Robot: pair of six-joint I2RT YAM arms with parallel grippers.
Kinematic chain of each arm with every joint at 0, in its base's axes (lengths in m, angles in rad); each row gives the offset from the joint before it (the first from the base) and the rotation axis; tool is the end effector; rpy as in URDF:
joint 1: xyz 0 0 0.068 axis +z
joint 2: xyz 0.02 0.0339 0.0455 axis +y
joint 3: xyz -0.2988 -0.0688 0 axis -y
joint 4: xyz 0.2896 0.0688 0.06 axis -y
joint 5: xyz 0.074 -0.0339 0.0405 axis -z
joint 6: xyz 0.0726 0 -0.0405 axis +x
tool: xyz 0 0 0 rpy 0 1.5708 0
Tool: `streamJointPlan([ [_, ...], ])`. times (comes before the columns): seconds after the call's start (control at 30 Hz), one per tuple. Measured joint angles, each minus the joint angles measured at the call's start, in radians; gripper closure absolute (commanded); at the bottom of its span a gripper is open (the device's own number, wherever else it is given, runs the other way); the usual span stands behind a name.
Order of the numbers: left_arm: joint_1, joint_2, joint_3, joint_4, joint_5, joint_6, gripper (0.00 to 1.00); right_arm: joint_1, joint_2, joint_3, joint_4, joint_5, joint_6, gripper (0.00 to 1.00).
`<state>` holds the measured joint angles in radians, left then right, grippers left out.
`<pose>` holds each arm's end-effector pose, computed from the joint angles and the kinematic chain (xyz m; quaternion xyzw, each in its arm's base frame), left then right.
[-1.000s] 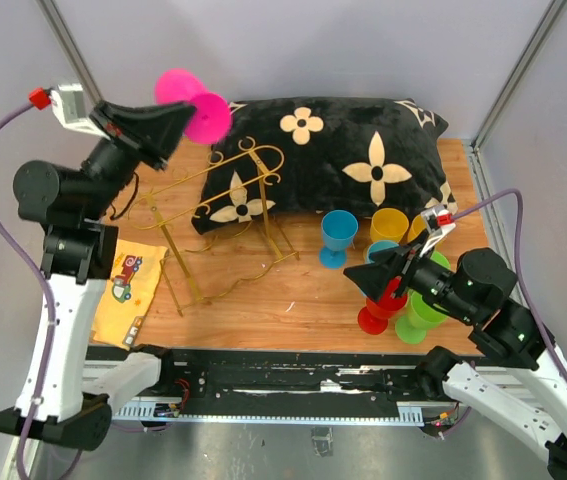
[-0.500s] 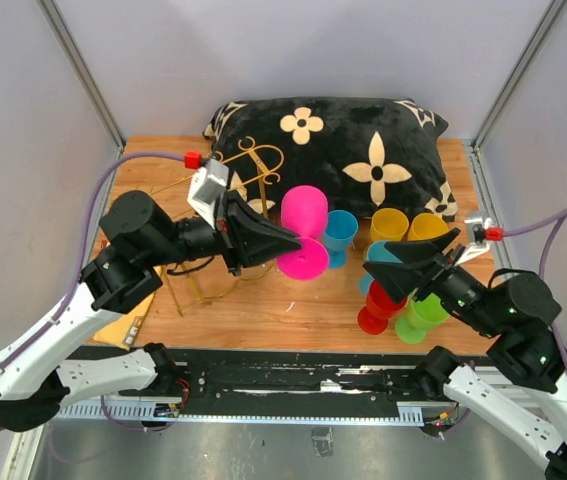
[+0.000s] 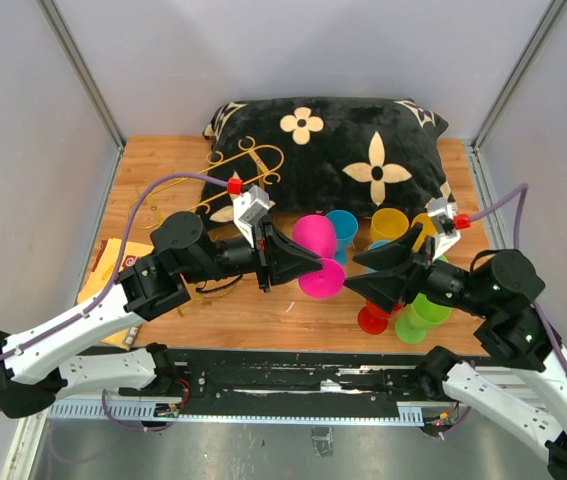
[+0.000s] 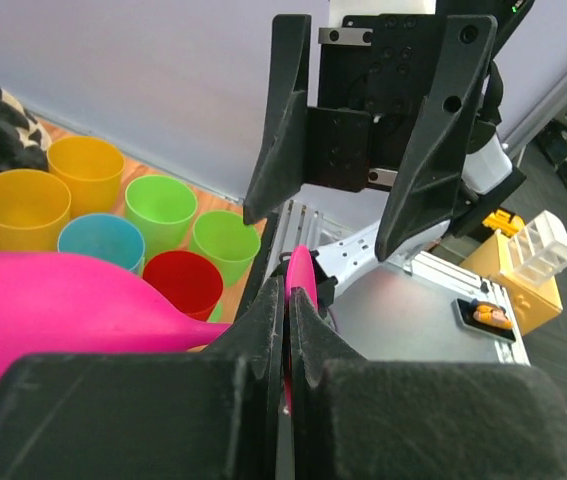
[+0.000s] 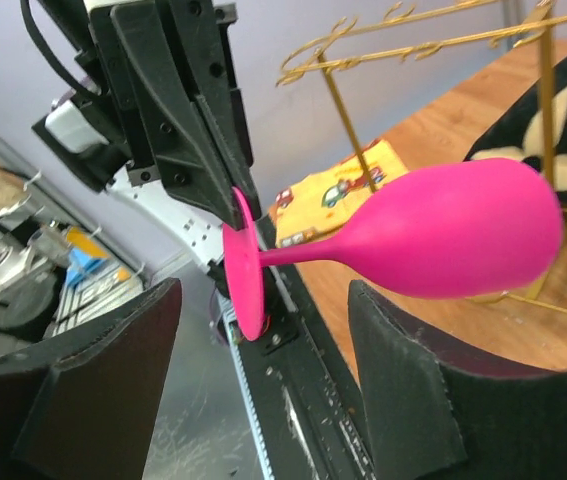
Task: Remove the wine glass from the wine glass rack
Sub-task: Place the wine glass at the center of the board.
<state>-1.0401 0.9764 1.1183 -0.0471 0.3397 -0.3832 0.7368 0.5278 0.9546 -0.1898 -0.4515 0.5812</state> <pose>0.1172 -0.2474 0.4749 0.3323 0.5873 -0.5623 0.4779 0.0795 0.1149 0.4712 -0.2222 0.5874 0.5784 0.5207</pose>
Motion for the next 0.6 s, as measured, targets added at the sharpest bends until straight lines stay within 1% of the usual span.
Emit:
streamJointPlan([
  [0.07,-0.003,-0.002,-0.021,0.016,-0.015,-0.008,0.99,0.0,0.029,0.0,-0.003,-0.043,0.005,0.43],
  [0.1,-0.004,-0.002,-0.031,0.024,-0.022,-0.013,0.99,0.0,0.044,0.0,-0.003,-0.061,0.008,0.49],
  [0.2,-0.008,-0.001,-0.045,0.042,-0.033,-0.029,0.99,0.0,0.081,0.0,-0.013,-0.103,0.016,0.69],
  [0.27,-0.012,-0.001,-0.049,0.053,-0.036,-0.036,0.99,0.0,0.095,0.0,-0.018,-0.122,0.021,0.86],
  [0.33,-0.018,-0.001,-0.053,0.069,-0.042,-0.043,0.96,0.0,0.1,0.0,-0.019,-0.128,0.02,0.98],
  [0.37,-0.018,-0.001,-0.054,0.072,-0.047,-0.044,0.93,0.0,0.1,0.0,-0.019,-0.129,0.021,0.99],
  [0.43,-0.018,-0.001,-0.061,0.086,-0.051,-0.048,0.75,0.0,0.089,0.0,-0.02,-0.126,0.023,0.99],
  [0.47,-0.019,-0.001,-0.064,0.094,-0.05,-0.047,0.68,0.0,0.084,0.0,-0.02,-0.126,0.023,0.99],
  [0.53,-0.023,-0.002,-0.071,0.098,-0.048,-0.05,0.61,0.0,0.069,-0.004,-0.017,-0.124,0.022,0.99],
  [0.6,-0.023,-0.003,-0.075,0.096,-0.043,-0.055,0.57,0.0,0.051,-0.008,-0.016,-0.117,0.02,0.99],
])
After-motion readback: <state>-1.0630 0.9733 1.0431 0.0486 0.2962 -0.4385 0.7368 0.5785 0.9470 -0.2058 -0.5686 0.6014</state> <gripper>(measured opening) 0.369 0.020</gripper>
